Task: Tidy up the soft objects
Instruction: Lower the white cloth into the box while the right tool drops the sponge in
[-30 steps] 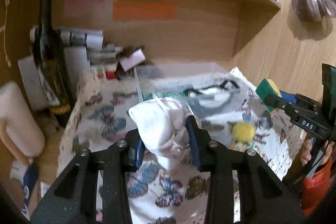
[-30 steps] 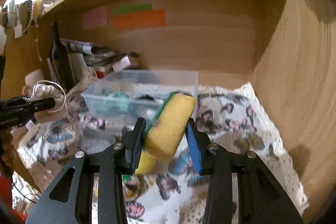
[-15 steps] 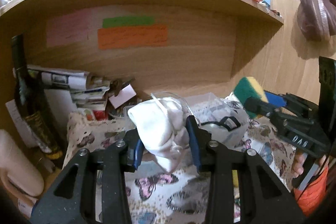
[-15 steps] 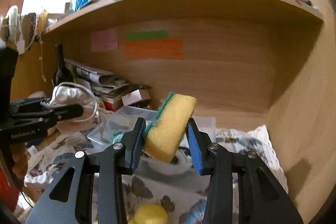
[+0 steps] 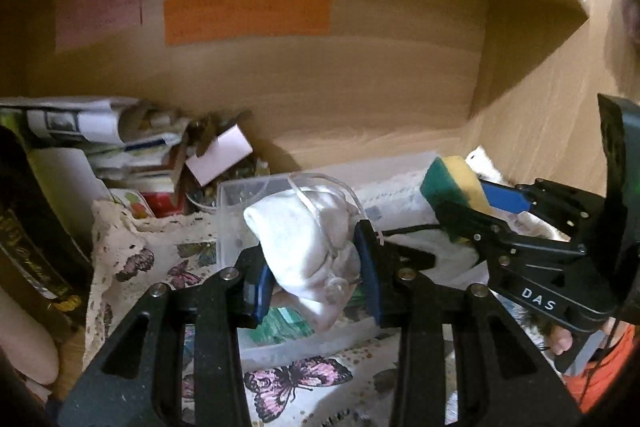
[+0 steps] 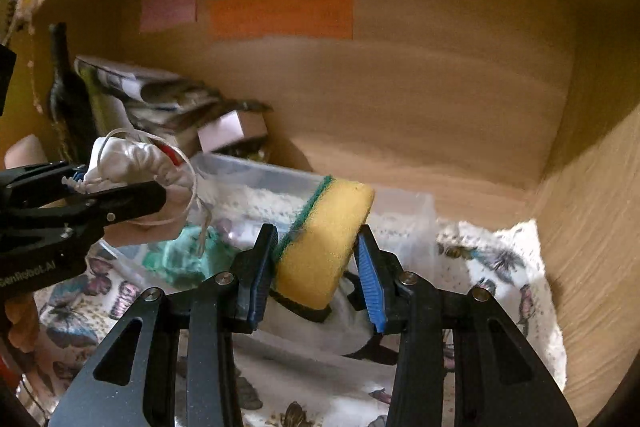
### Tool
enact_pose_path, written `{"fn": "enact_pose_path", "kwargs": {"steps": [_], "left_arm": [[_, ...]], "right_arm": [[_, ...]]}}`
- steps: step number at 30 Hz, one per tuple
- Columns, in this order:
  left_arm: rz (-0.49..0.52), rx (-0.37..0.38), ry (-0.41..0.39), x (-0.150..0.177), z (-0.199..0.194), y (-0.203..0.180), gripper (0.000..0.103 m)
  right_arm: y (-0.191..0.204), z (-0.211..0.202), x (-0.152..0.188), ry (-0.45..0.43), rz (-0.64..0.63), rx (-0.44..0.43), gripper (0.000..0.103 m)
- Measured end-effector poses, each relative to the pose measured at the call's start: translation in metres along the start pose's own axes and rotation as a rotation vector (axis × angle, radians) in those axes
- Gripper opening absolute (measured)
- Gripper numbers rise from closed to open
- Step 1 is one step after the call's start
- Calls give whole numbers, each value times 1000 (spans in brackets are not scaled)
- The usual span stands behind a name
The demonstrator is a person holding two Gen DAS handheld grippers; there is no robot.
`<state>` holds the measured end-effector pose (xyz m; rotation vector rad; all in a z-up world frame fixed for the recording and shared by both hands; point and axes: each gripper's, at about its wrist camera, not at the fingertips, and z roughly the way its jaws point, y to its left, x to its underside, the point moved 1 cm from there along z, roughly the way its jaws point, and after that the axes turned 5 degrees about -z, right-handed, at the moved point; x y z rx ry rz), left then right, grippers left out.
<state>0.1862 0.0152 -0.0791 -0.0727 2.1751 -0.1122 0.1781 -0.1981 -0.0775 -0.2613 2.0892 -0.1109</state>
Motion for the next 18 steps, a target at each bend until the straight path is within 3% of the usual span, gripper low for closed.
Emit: {"fn": "enact_pose_path", "kwargs": {"steps": [8,11,14,16,18], "left_arm": [[-11,-14,113,13,33,3,37],[-10,-12,136,16,37,4,42],[-4,-10,128,17,31,3,52],[-1,-7,102,17,22,1,64],[0,0,71,18,10,0,71]], "right_arm": [[-3,10,4,39,-2,8,37],[-5,12,5,51,1,10,42],[-4,6,5,31,-5,23,57],[-4,-2,4,2,-13,36,69],[-4,-12,3,-25,-15,44,73]]}}
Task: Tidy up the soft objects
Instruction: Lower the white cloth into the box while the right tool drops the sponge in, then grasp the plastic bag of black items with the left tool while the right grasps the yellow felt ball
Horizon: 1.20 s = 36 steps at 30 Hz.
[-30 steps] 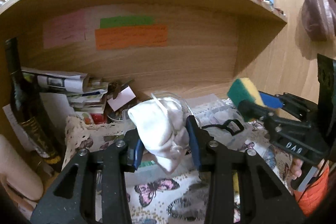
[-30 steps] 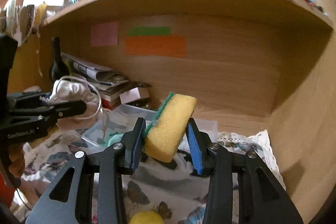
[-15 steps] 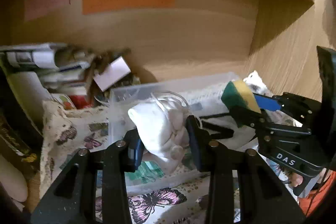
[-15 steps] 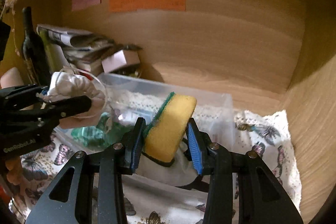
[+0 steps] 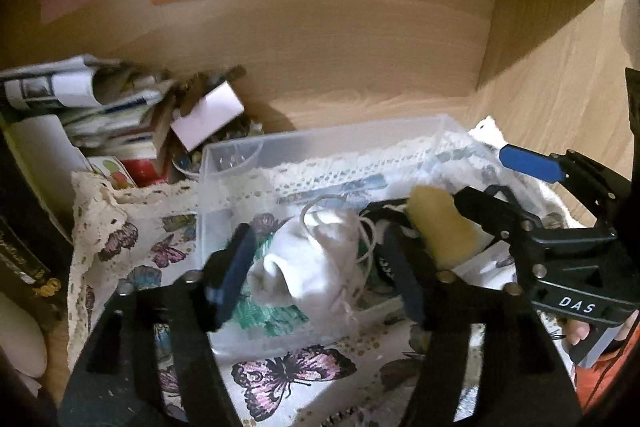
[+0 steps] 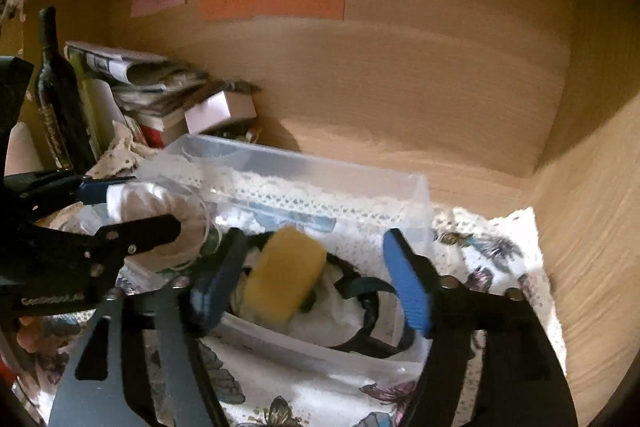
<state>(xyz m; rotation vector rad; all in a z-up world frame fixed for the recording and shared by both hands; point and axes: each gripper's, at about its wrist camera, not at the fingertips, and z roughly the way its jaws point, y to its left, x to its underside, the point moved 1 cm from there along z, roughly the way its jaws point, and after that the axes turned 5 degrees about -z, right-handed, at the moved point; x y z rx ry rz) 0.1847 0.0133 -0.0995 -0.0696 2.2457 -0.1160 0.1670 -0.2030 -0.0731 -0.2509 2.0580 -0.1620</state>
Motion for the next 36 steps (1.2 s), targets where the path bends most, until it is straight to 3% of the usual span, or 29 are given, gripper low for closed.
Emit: {"fn": "enact_pose_path", "kwargs": {"steps": [5,10,16,23,30,36], "left_arm": [[9,-4,-55,1,-24,-2,75],[6,21,-117,1,-53,-1,96],[7,28,-147,15,-81,-2,102],[5,30,-101,40,-84,-4,102],[4,89,14,72,-66,-12,102],[1,106,79,89,-52,-21,102]], "right_arm": [[-5,-32,-1,-69,14,6,78],[-5,-65,2,-133,16,16,83],[1,-89,18,-164,18,2,89],[9,-85,50,-102,31,-28,89],[14,-72,81,-5,76,-82,88],[13,-59,97,75,112,-126,70]]}}
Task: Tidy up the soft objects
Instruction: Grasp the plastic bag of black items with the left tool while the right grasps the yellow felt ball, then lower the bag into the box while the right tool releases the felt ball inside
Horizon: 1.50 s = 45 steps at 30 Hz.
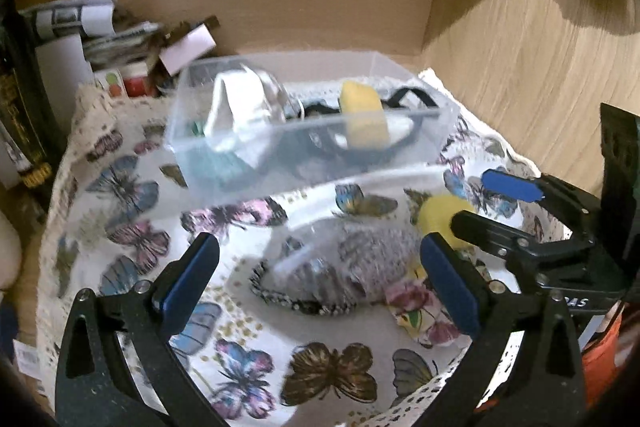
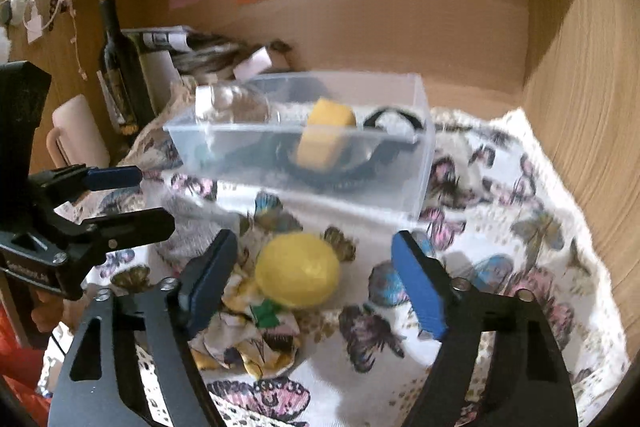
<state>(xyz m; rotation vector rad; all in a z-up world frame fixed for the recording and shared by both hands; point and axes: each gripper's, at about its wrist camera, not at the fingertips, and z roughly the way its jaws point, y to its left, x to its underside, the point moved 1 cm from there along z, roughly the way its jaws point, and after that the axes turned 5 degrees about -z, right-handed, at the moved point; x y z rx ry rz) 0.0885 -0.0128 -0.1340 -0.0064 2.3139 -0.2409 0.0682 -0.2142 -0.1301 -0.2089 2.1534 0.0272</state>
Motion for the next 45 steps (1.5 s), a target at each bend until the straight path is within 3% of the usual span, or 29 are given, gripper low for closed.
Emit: {"fn": "enact_pose_path", "kwargs": {"steps": [6,9,15,17,18,21,36,45], "left_arm": [[17,17,44,5,11,-11,100],[26,38,72,5,18,-14,81],[32,42,69,5,21,-14,65],[22,44,65,4,19,-11,57],[18,43,62,3,18,-10,48],[8,45,48,-1,13,-6,40],[-25,51,-166,-50,-39,6,37],[-15,-9,-216,-85,-40,10,37]], "right_arm": [[0,10,9,41,25,-72,51],[1,9,9,37,28,-92,43],[-2,3,8,7,40,-73,40],[-5,0,7,-3,47,-73,40],[-6,-2,6,-12,49,-68,40],[-9,-9,1,-38,53,-59,40],[-16,-33,-43,-187,35,-2,40],[-18,-33,-77,-249,-12,39,40]]}}
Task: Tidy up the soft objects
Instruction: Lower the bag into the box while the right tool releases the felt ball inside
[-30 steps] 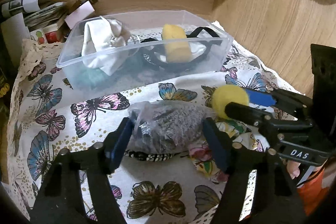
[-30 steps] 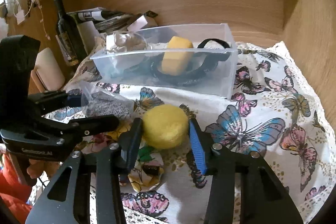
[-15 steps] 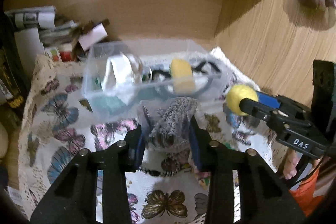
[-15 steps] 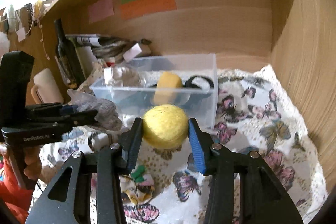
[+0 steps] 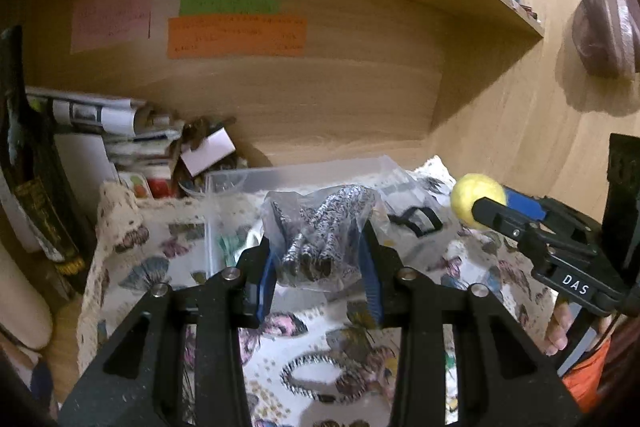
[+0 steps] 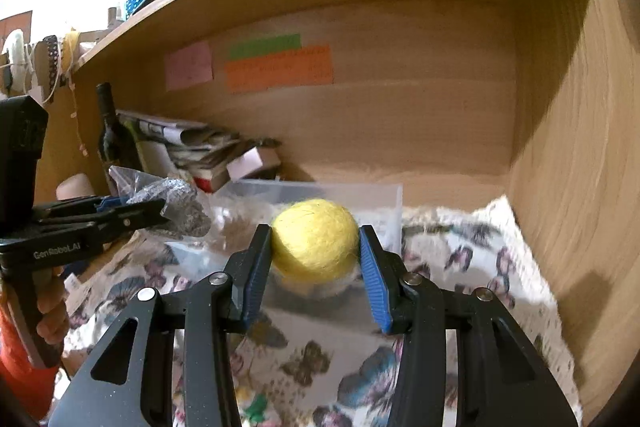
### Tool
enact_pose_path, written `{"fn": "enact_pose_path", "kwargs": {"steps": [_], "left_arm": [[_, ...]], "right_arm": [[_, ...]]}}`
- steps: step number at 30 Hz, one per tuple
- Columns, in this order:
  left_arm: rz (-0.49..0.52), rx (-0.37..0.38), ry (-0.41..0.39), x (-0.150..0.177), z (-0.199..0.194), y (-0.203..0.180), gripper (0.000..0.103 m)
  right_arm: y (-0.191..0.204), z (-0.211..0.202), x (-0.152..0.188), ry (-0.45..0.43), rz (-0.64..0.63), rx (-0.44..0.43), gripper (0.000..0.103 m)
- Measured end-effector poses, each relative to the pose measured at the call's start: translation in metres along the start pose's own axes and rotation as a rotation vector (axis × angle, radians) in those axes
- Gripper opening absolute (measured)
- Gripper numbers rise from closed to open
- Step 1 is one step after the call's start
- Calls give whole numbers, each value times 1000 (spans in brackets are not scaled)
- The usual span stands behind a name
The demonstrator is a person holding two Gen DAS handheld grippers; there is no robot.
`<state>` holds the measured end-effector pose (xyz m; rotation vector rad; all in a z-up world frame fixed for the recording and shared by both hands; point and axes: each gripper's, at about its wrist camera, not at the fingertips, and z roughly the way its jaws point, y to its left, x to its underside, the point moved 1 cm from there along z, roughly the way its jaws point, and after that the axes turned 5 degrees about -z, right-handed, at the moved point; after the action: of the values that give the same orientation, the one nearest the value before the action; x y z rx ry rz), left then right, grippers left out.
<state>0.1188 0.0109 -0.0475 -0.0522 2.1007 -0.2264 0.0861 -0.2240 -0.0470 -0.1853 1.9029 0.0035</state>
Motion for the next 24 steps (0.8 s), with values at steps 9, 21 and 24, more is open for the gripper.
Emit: {"fn": "enact_pose_path", "kwargs": {"steps": [9,21,24], "left_arm": [[44,-57,61,-5,55,-2,37],[98,-95,118,7,94,-7,37],[132,-109,128,11,98,-14,42]], "right_arm": [[-15,43,1,79,35,0,40],[-17,75,14,180,15,16,41],[-14,77,16,195,-6,28,41]]}}
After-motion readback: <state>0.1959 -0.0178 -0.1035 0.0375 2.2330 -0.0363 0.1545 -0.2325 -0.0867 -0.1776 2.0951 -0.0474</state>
